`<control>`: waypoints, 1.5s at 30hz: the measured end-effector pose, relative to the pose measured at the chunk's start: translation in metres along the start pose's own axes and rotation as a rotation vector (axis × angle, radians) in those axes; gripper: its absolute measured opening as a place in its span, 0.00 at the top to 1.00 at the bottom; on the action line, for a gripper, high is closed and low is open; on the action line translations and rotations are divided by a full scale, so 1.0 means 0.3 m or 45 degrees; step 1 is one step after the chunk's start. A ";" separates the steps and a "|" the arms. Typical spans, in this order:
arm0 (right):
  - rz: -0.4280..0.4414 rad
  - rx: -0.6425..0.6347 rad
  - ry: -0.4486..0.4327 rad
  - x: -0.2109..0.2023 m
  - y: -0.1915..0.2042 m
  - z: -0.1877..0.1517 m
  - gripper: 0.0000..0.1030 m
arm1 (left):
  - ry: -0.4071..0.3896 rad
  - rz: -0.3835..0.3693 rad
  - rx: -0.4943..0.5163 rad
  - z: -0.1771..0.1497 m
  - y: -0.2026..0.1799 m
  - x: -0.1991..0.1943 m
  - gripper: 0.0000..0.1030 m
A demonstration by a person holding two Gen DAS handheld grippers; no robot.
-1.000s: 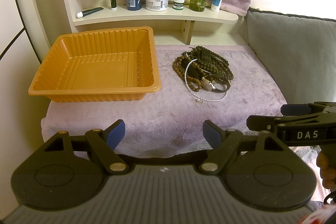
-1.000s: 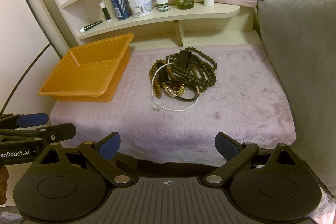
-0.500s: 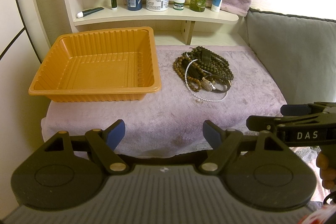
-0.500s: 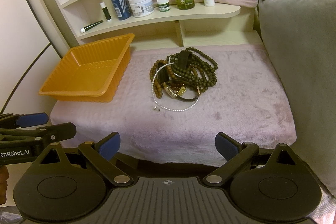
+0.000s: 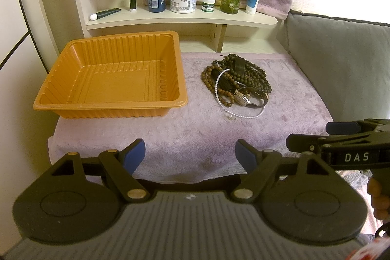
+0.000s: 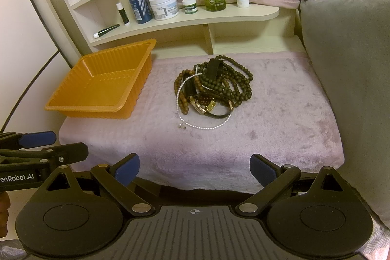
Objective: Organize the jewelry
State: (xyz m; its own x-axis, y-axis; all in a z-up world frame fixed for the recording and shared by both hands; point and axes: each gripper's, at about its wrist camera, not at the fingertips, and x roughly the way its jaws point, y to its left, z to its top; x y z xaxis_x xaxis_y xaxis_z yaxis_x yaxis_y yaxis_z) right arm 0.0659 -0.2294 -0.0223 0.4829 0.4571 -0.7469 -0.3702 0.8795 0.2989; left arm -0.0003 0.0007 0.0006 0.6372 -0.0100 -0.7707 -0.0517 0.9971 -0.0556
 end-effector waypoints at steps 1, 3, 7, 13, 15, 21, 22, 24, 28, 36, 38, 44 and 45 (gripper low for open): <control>0.001 -0.001 -0.001 -0.012 0.013 0.009 0.06 | 0.000 0.000 0.000 0.000 0.000 0.001 0.23; 0.002 0.000 -0.007 -0.018 0.015 0.011 0.06 | 0.004 0.003 -0.009 0.005 0.012 0.002 0.23; 0.006 0.006 -0.038 -0.016 0.007 0.017 0.06 | -0.006 0.011 -0.030 0.008 0.039 -0.003 0.23; 0.041 0.000 -0.095 -0.014 -0.008 0.023 0.18 | -0.037 0.058 -0.096 0.012 0.093 -0.012 0.23; 0.053 0.000 -0.096 -0.007 -0.016 0.027 0.19 | -0.046 0.086 -0.123 0.013 0.117 -0.012 0.23; 0.059 -0.011 -0.124 0.008 -0.036 0.020 0.19 | -0.067 0.159 -0.185 0.015 0.194 -0.003 0.23; 0.056 -0.014 -0.126 0.010 -0.038 0.016 0.19 | -0.070 0.167 -0.196 0.014 0.206 0.000 0.23; 0.055 -0.011 -0.127 0.023 -0.047 0.016 0.19 | -0.076 0.186 -0.224 0.014 0.234 0.010 0.23; 0.041 0.007 -0.134 0.060 -0.071 0.021 0.19 | -0.104 0.211 -0.293 0.009 0.301 0.032 0.23; 0.008 0.035 -0.176 0.162 -0.134 0.061 0.19 | -0.180 0.339 -0.455 -0.014 0.460 0.112 0.29; 0.026 0.038 -0.198 0.180 -0.146 0.069 0.19 | -0.198 0.372 -0.486 -0.023 0.500 0.132 0.29; 0.021 0.000 -0.277 0.222 -0.148 0.082 0.19 | -0.250 0.420 -0.557 -0.030 0.589 0.183 0.29; 0.013 0.007 -0.275 0.233 -0.150 0.083 0.19 | -0.254 0.423 -0.568 -0.030 0.599 0.190 0.29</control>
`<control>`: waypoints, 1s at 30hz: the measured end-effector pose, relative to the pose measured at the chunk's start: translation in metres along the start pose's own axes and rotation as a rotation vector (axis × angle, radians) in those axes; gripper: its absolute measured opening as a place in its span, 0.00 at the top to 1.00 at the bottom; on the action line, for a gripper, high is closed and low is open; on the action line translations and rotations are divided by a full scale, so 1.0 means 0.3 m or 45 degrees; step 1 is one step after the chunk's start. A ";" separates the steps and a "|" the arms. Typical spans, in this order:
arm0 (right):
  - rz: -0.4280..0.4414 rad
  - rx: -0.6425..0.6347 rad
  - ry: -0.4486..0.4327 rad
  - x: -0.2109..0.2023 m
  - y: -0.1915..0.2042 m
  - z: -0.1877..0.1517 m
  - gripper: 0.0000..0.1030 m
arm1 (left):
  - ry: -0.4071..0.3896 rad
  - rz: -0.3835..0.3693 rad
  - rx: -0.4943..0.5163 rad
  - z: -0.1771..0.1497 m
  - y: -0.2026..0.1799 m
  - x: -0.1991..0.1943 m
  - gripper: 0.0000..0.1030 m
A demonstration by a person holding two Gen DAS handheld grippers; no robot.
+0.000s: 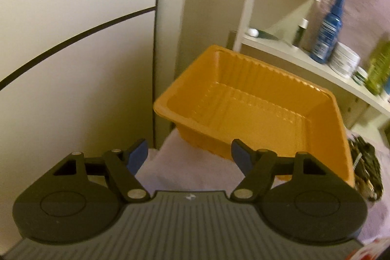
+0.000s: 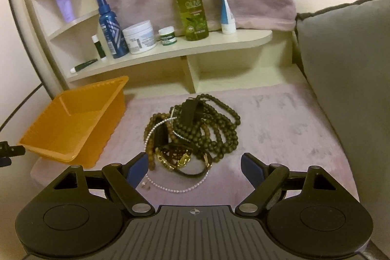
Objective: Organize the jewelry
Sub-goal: 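Rest the left tool on the orange tray rim while the right tool grasps a black-strap watch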
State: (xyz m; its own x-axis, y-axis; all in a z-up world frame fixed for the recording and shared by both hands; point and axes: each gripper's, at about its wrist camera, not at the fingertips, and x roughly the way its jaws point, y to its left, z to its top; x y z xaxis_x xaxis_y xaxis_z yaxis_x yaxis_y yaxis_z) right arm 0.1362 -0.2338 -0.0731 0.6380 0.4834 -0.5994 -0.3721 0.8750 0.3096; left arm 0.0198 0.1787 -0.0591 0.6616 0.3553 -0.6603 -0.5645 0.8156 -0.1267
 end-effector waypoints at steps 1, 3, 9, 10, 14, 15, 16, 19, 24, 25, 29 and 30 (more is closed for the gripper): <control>-0.012 0.009 0.008 0.010 -0.003 -0.002 0.19 | -0.005 -0.004 -0.018 0.004 0.010 0.011 0.29; -0.012 0.031 0.005 0.027 -0.012 -0.001 0.19 | -0.035 -0.016 -0.060 0.009 0.026 0.027 0.29; -0.004 0.136 -0.034 0.073 -0.047 0.034 0.19 | -0.085 -0.049 -0.133 0.024 0.066 0.082 0.29; -0.008 0.125 -0.028 0.083 -0.045 0.041 0.19 | -0.091 -0.055 -0.141 0.027 0.064 0.100 0.29; -0.014 0.098 -0.007 0.120 -0.042 0.055 0.21 | -0.115 -0.079 -0.177 0.036 0.075 0.154 0.32; -0.022 0.097 -0.006 0.127 -0.042 0.057 0.21 | -0.124 -0.087 -0.185 0.039 0.077 0.165 0.33; -0.031 0.100 -0.004 0.133 -0.043 0.058 0.21 | -0.135 -0.093 -0.190 0.041 0.078 0.175 0.33; -0.043 0.109 0.005 0.150 -0.049 0.057 0.22 | -0.165 -0.093 -0.180 0.046 0.079 0.212 0.35; -0.064 0.110 0.026 0.173 -0.059 0.054 0.22 | -0.200 -0.104 -0.142 0.052 0.070 0.256 0.43; -0.069 0.113 0.029 0.177 -0.061 0.055 0.22 | -0.199 -0.106 -0.131 0.053 0.066 0.265 0.46; -0.080 0.116 0.032 0.184 -0.066 0.058 0.22 | -0.204 -0.107 -0.092 0.047 0.048 0.280 0.54; -0.083 0.115 0.030 0.184 -0.067 0.059 0.22 | -0.211 -0.099 -0.088 0.045 0.046 0.280 0.55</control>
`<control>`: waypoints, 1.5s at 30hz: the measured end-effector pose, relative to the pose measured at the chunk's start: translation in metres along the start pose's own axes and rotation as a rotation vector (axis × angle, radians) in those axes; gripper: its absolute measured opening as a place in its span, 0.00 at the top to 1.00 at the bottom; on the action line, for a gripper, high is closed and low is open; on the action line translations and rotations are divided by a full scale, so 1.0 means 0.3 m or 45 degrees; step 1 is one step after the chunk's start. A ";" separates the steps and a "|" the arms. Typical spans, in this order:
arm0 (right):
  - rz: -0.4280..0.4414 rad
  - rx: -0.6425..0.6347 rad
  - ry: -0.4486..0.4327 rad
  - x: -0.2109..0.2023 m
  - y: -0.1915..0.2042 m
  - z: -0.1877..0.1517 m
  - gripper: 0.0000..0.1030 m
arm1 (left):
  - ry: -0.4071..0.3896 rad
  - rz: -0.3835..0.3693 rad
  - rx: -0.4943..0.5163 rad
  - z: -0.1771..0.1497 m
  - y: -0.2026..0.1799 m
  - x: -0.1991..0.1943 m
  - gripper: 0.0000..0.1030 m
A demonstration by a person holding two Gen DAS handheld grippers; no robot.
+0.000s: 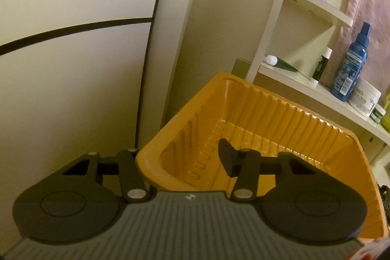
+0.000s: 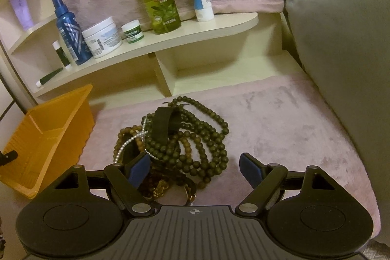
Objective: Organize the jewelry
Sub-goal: 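Rest the left tool on the orange tray rim while the right tool grasps a black-strap watch, then carry the black-strap watch into the orange tray and open the right gripper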
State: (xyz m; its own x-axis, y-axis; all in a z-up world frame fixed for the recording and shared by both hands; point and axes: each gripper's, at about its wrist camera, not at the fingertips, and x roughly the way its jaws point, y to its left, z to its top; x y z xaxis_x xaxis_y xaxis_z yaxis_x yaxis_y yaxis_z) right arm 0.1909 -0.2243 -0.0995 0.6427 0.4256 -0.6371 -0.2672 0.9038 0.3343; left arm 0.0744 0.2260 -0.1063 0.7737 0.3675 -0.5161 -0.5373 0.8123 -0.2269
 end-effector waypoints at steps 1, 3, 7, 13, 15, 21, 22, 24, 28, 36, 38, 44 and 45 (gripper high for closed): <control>-0.001 0.000 -0.001 0.000 0.000 0.001 0.22 | -0.010 0.007 0.004 -0.001 -0.002 -0.001 0.57; -0.003 0.003 -0.001 0.000 -0.002 0.002 0.22 | -0.026 0.022 0.018 -0.003 -0.004 -0.005 0.62; 0.001 0.000 -0.003 -0.008 -0.007 0.001 0.23 | -0.044 0.053 0.065 -0.009 -0.006 -0.018 0.78; 0.017 -0.032 0.017 -0.026 -0.007 -0.011 0.36 | -0.086 0.071 0.131 -0.013 -0.026 -0.060 0.80; 0.028 -0.040 0.032 -0.033 -0.009 -0.018 0.41 | -0.105 0.062 0.154 -0.006 -0.034 -0.080 0.81; 0.046 -0.068 0.080 -0.029 -0.012 -0.035 0.59 | -0.152 0.058 0.241 0.024 -0.064 -0.133 0.84; 0.049 -0.070 0.086 -0.026 -0.012 -0.036 0.63 | -0.156 0.056 0.246 0.027 -0.067 -0.139 0.84; 0.060 -0.077 0.092 -0.017 -0.010 -0.037 0.67 | -0.158 0.050 0.252 0.037 -0.076 -0.147 0.85; 0.066 -0.145 0.104 0.008 0.008 -0.032 0.76 | -0.172 0.048 0.270 0.044 -0.092 -0.158 0.86; 0.081 -0.146 0.136 0.019 0.007 -0.023 0.89 | -0.178 0.042 0.286 0.053 -0.107 -0.158 0.86; 0.098 -0.095 0.146 0.012 -0.003 -0.006 0.89 | -0.175 0.041 0.288 0.050 -0.101 -0.160 0.86; 0.126 0.065 0.168 -0.026 -0.020 0.048 0.89 | -0.171 0.039 0.295 0.051 -0.100 -0.157 0.86; 0.130 0.084 0.166 -0.034 -0.021 0.057 0.89 | -0.170 0.038 0.296 0.051 -0.099 -0.156 0.86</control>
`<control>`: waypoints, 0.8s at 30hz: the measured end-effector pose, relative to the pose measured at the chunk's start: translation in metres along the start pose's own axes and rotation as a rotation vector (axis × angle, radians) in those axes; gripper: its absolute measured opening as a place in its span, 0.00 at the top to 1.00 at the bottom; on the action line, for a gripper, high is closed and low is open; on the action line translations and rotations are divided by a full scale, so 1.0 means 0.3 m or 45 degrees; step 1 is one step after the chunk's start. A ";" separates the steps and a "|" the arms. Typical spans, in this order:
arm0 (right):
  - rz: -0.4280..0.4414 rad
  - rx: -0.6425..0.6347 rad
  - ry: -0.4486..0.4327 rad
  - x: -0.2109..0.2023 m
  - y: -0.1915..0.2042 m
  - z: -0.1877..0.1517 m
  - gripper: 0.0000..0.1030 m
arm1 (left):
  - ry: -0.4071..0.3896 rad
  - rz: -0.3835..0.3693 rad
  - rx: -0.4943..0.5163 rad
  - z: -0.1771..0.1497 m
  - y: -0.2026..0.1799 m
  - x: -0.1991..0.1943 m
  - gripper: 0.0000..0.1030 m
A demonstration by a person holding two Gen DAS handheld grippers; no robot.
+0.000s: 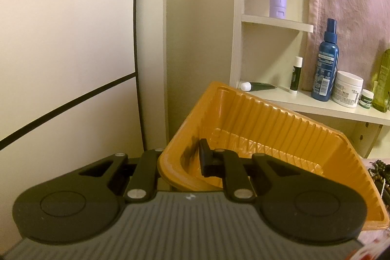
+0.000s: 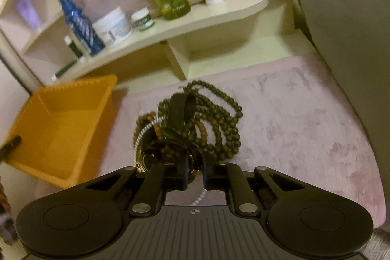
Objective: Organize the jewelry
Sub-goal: 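Carry the black-strap watch into the orange tray and open the right gripper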
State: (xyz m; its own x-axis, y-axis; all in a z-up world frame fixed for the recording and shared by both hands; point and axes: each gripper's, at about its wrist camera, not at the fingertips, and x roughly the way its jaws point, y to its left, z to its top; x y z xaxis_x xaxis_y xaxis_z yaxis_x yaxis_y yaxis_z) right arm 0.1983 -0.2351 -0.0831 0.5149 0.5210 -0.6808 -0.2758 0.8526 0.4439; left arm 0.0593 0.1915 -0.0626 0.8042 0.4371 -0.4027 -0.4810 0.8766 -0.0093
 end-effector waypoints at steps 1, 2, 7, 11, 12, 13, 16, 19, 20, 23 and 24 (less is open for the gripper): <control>0.007 0.021 -0.004 -0.009 0.000 0.010 0.89 | 0.000 -0.002 0.002 0.001 0.000 0.001 0.86; 0.017 0.044 -0.011 -0.018 -0.001 0.020 0.89 | -0.001 -0.002 0.004 0.001 -0.001 0.001 0.86; 0.102 0.084 -0.020 -0.026 0.032 0.073 0.89 | -0.005 -0.007 0.016 0.002 -0.005 0.003 0.86; 0.212 0.100 0.009 0.018 0.098 0.112 0.89 | -0.004 -0.008 0.022 0.001 -0.004 0.005 0.86; 0.236 0.099 0.017 0.031 0.120 0.120 0.89 | -0.003 -0.007 0.023 0.001 -0.004 0.004 0.86; 0.263 0.094 0.030 0.049 0.148 0.129 0.89 | -0.003 -0.007 0.024 0.001 -0.004 0.004 0.86; 0.322 0.071 0.079 0.107 0.224 0.142 0.89 | -0.003 -0.006 0.024 0.002 -0.004 0.004 0.86; 0.361 0.041 0.145 0.172 0.297 0.137 0.89 | -0.002 -0.006 0.025 0.004 -0.005 0.004 0.86; 0.371 0.028 0.169 0.193 0.322 0.133 0.89 | -0.002 -0.006 0.025 0.004 -0.005 0.003 0.86; 0.376 -0.021 0.235 0.246 0.388 0.118 0.89 | -0.002 -0.006 0.024 0.003 -0.004 0.003 0.86; 0.372 -0.040 0.252 0.258 0.407 0.112 0.89 | -0.002 -0.007 0.023 0.003 -0.005 0.003 0.86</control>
State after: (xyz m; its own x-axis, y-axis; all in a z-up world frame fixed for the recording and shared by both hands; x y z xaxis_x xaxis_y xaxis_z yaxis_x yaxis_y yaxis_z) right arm 0.2318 -0.0921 -0.0618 0.2443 0.7382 -0.6289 -0.4149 0.6657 0.6203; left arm 0.0609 0.1908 -0.0620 0.8072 0.4326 -0.4016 -0.4704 0.8824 0.0051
